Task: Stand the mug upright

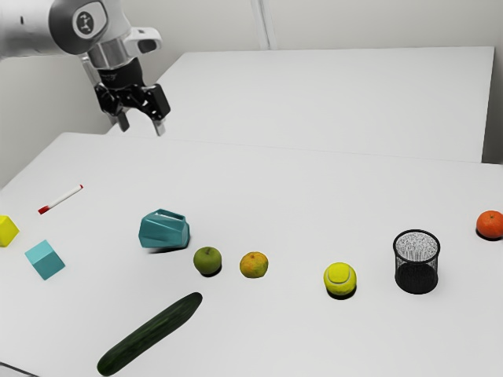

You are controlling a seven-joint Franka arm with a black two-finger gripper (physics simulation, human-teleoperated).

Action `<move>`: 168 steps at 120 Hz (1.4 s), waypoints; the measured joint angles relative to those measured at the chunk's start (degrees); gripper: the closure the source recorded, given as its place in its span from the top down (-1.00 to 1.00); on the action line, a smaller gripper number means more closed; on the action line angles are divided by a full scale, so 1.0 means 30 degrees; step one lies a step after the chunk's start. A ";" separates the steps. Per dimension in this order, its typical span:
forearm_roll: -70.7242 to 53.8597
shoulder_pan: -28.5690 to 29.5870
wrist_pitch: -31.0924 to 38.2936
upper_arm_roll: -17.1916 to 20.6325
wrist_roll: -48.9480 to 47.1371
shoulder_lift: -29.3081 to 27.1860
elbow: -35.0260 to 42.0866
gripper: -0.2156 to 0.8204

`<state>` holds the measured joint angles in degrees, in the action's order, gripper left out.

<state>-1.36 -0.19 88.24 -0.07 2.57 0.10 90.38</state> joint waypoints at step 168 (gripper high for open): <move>1.3694 0.9513 0.7456 -0.0093 1.1778 0.4309 0.7297 0.58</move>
<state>39.72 28.35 110.61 -0.35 37.90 13.03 112.27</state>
